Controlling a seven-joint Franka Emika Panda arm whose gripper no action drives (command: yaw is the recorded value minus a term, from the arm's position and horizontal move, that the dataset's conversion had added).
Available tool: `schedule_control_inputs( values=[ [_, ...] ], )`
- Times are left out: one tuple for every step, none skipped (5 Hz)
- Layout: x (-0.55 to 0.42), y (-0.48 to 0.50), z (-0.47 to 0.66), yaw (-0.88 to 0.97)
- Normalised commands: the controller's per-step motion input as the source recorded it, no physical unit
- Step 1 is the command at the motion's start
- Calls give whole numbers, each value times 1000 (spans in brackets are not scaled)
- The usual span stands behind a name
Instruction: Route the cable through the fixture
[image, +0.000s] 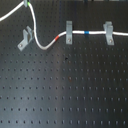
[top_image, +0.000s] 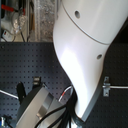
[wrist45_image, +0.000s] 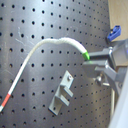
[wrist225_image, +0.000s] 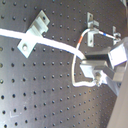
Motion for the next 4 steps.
schedule_control_inputs(
  values=[
    [-30,-28,25,0],
    [-124,-112,458,-183],
    [-200,-100,482,-480],
    [-240,-141,447,-423]
  ],
)
